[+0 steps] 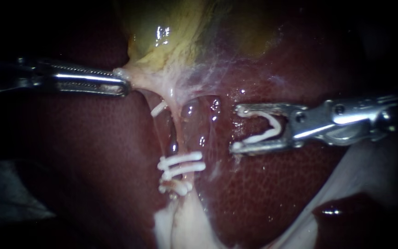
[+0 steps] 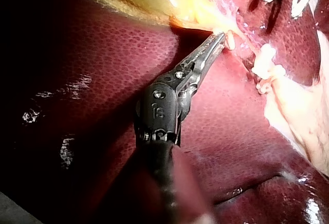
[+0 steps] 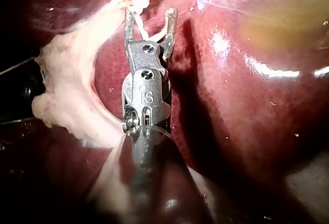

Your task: Clipping third clip right tube

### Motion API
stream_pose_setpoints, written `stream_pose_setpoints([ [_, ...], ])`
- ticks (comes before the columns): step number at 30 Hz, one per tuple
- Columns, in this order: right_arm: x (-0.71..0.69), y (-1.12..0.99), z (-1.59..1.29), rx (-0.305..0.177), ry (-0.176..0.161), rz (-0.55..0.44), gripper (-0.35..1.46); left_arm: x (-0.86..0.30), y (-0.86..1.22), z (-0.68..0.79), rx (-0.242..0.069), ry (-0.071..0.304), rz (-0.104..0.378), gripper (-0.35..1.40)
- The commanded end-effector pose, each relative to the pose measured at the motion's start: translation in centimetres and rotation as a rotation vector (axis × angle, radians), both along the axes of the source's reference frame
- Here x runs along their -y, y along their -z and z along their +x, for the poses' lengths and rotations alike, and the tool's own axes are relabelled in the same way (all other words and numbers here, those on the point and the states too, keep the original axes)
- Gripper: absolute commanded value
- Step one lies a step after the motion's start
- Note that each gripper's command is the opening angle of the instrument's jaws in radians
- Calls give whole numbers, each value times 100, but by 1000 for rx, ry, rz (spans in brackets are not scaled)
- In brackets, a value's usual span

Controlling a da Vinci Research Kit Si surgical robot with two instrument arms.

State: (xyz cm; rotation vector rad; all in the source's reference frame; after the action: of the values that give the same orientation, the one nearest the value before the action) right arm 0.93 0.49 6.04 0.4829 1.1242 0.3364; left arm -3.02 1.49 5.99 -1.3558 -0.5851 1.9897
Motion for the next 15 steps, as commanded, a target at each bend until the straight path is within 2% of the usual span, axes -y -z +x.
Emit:
stream_pose_setpoints([
  [1, 1, -8, 7, -1, 1, 25, 50, 0, 1, 0, 1, -1, 0, -35],
  [9, 3, -54, 48, -14, -12, 119, 50, 2, 3, -2, 2, -2, 1, -35],
  [15, 6, -75, 67, -21, -21, 175, 50, 3, 4, -3, 1, -1, 1, -35],
])
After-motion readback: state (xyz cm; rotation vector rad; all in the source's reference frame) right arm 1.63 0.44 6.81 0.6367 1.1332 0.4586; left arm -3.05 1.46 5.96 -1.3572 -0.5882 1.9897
